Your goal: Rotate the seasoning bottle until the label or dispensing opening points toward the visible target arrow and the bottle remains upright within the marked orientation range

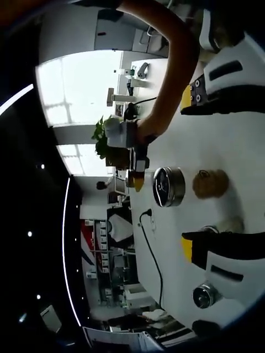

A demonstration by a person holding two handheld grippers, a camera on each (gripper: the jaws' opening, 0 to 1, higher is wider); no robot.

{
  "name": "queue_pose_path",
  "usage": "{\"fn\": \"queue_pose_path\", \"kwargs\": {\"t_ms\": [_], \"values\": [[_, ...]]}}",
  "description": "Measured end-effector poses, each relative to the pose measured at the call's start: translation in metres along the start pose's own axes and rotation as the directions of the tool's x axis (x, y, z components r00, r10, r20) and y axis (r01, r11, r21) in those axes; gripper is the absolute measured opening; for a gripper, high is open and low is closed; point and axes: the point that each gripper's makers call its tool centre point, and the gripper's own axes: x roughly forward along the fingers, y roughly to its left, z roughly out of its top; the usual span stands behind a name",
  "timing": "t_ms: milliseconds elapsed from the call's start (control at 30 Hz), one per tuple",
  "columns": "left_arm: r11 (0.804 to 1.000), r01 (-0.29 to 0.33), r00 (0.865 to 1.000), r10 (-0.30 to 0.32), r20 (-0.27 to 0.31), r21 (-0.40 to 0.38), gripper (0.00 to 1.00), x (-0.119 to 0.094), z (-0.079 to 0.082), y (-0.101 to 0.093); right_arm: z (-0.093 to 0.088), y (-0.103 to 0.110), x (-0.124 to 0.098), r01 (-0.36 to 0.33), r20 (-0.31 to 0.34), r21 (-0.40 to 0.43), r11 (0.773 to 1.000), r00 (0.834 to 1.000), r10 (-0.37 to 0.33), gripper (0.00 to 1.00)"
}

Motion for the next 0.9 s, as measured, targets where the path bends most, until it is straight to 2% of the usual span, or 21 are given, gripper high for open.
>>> {"fn": "queue_pose_path", "kwargs": {"t_ms": [533,900], "values": [[1.000,0.028,1.000,-0.028,0.011,-0.002,0.92,-0.009,-0.003,-0.014,0.012,0.016,-0.040,-0.013,0.034,0.015,1.000,0.999,0.012,0.39],[0.998,0.055,0.998,-0.055,0.000,-0.011,0.92,-0.013,-0.012,-0.027,0.019,0.033,-0.066,-0.022,0.056,0.013,1.000,0.998,0.022,0.39]]}}
